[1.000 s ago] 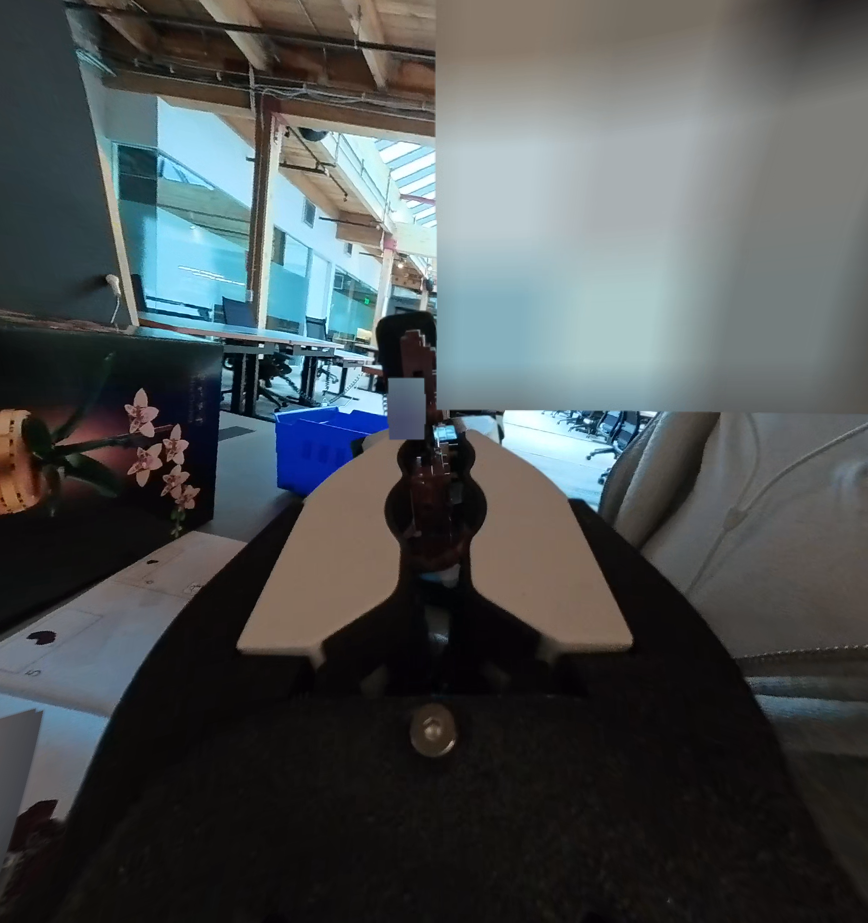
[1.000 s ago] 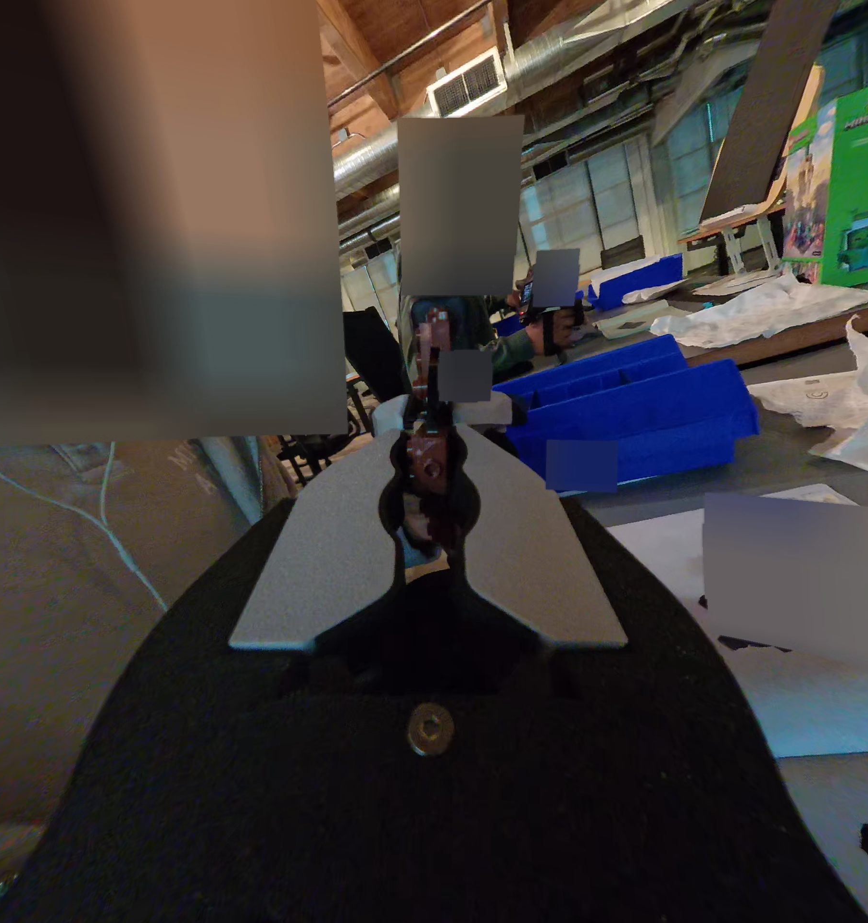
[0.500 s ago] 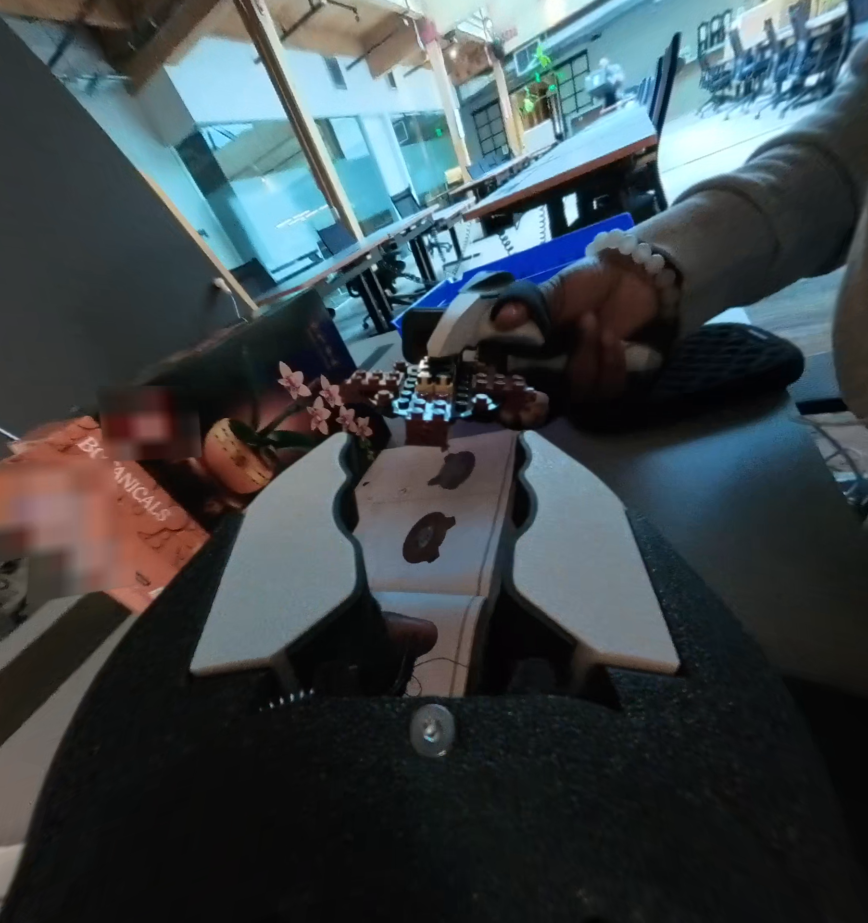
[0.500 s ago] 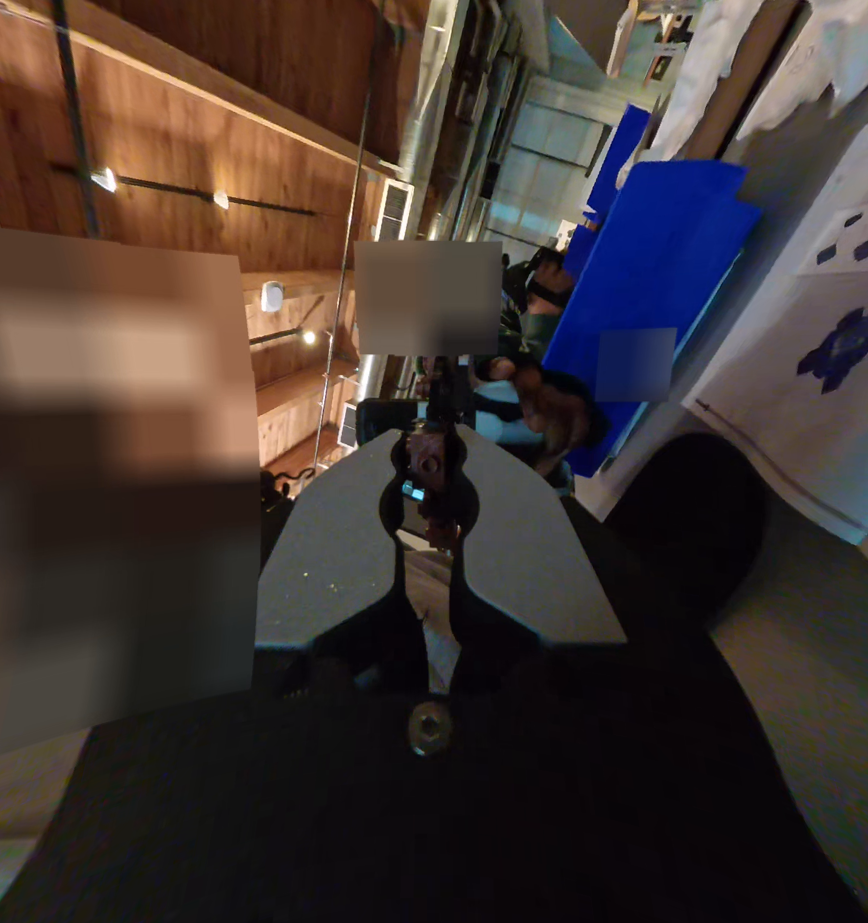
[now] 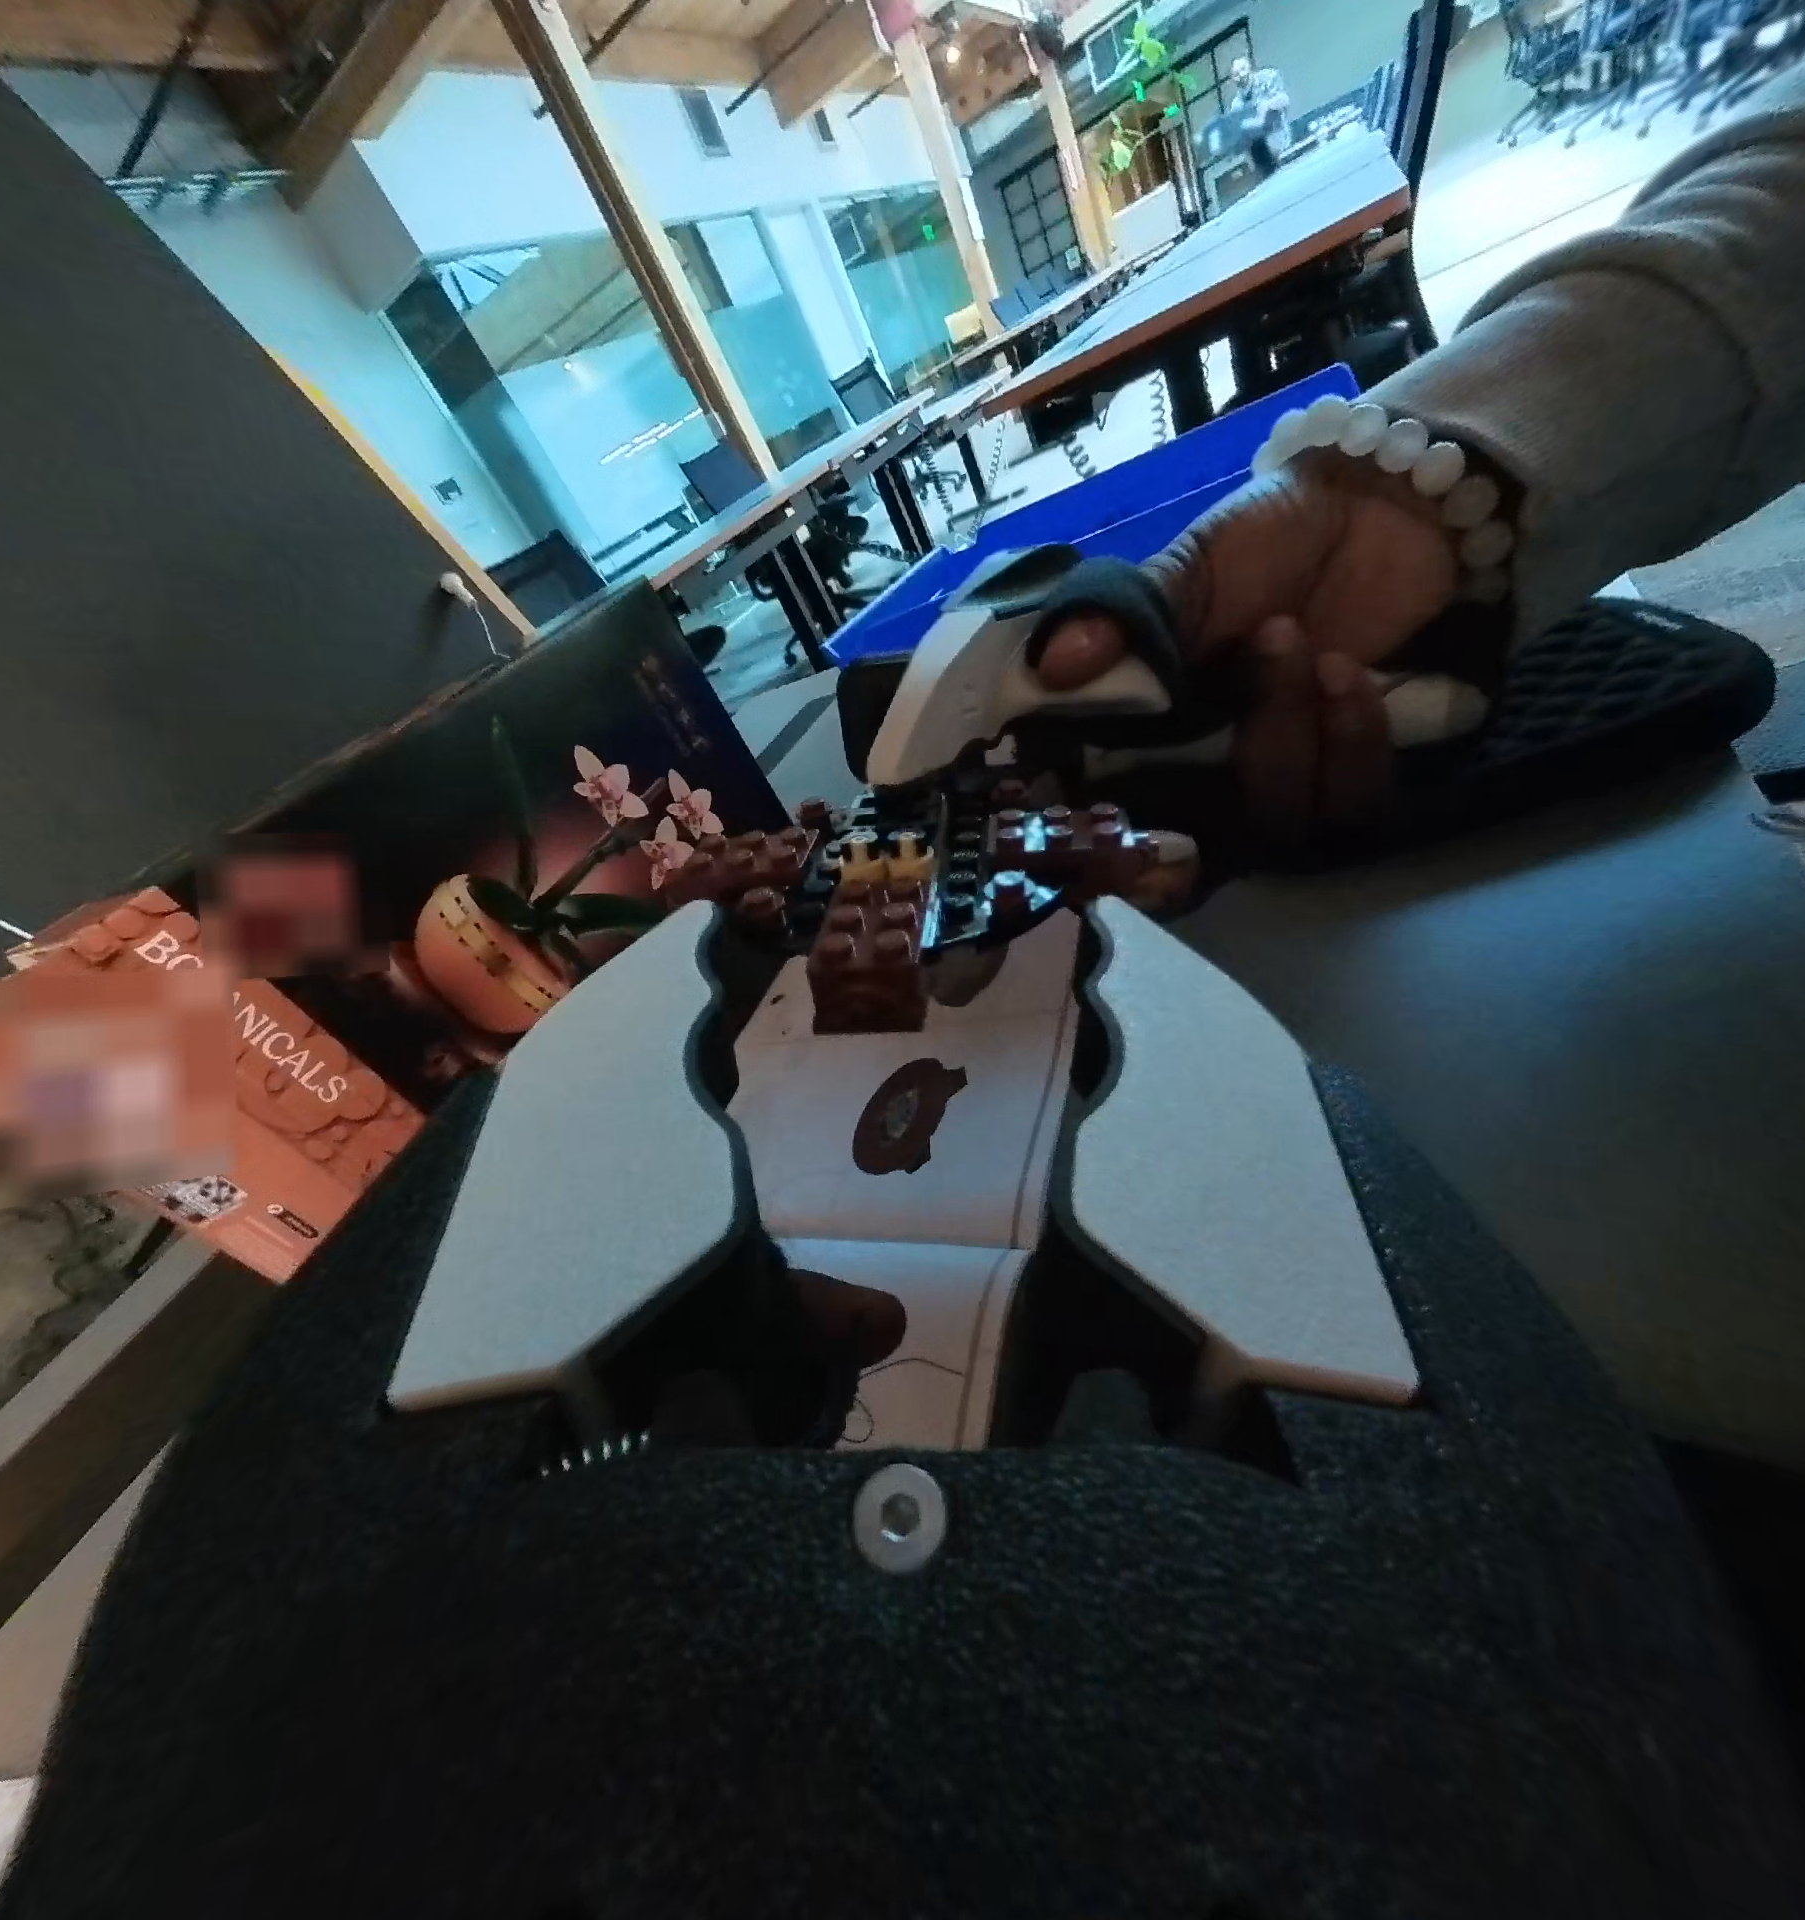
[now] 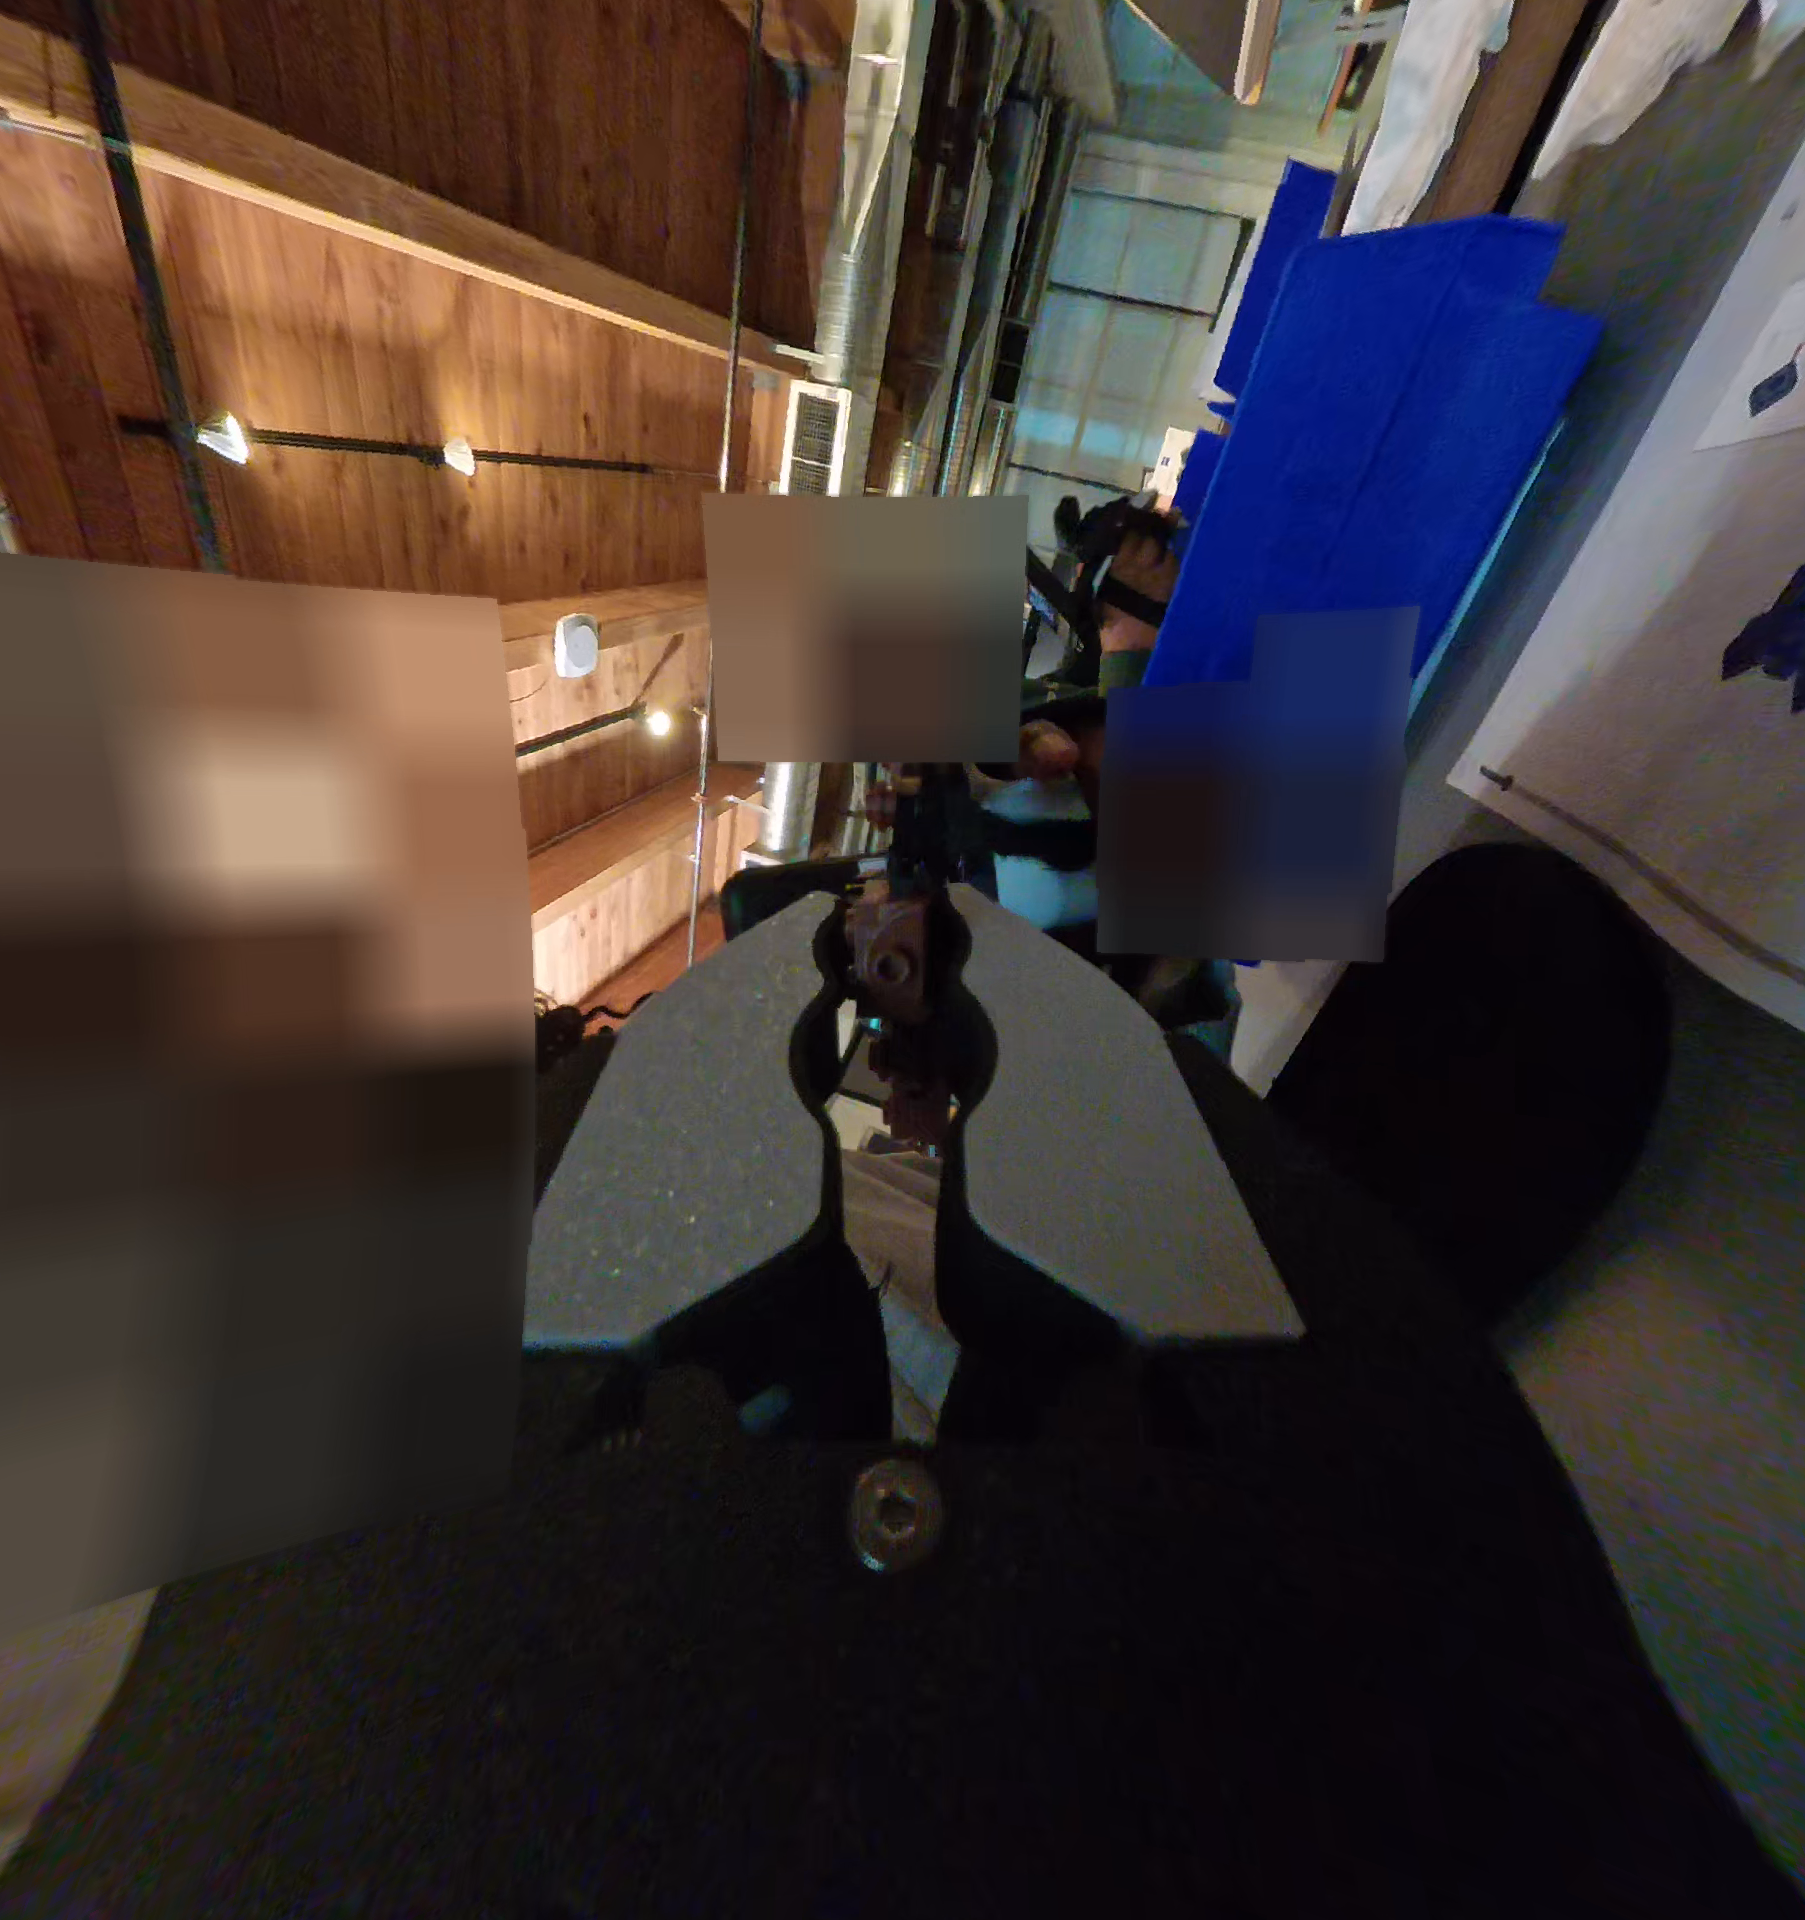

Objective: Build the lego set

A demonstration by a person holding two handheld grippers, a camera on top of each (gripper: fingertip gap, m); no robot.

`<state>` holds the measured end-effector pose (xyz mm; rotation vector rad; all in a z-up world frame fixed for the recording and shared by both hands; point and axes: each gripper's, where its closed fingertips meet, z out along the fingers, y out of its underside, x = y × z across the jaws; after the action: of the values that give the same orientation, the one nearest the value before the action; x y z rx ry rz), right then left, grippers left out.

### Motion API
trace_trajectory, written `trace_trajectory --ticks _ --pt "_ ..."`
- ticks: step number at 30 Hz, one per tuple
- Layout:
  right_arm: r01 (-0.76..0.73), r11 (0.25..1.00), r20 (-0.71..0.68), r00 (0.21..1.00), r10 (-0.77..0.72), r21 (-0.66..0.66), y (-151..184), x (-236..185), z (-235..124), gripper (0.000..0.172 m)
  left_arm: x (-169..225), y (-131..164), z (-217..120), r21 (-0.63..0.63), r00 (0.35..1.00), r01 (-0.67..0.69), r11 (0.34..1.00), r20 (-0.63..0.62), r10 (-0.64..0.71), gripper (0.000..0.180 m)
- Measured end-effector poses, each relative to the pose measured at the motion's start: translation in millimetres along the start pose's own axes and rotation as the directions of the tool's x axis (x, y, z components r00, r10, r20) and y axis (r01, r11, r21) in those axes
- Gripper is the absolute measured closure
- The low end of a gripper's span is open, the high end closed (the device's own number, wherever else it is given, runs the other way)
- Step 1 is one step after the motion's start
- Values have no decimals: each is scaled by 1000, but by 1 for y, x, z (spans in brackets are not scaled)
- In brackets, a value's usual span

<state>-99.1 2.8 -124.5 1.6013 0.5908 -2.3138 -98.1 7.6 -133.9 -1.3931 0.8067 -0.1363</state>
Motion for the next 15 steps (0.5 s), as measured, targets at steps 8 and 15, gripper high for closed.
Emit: trace_trajectory --ticks 8,15 --pt "-27 1000 -5 1000 26 -12 2 2 5 159 -2 2 -4 53 998 43 998 40 -45 123" --pt "109 990 4 994 -109 -95 9 -13 18 157 -13 -12 -15 226 982 149 963 80 -171 147"
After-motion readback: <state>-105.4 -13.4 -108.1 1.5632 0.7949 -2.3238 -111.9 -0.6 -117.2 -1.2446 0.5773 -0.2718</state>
